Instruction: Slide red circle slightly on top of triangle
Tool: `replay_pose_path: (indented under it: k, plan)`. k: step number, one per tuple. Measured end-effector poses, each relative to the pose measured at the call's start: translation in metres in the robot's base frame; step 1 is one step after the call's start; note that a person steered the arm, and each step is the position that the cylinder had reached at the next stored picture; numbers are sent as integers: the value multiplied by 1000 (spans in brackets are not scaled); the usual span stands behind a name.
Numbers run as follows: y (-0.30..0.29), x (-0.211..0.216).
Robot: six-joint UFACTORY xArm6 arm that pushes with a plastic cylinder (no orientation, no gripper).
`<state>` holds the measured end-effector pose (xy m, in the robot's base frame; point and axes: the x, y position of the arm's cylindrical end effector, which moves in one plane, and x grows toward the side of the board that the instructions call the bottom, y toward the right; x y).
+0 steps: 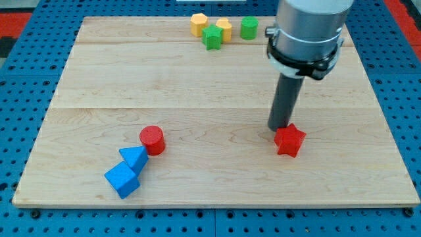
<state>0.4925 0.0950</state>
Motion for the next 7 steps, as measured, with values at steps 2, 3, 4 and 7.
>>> replay_pose_path:
  k: [2,3,4,7]
  plan:
    - [26,2]
    - [26,-6]
    - [-8,-7]
    - [-180,-3]
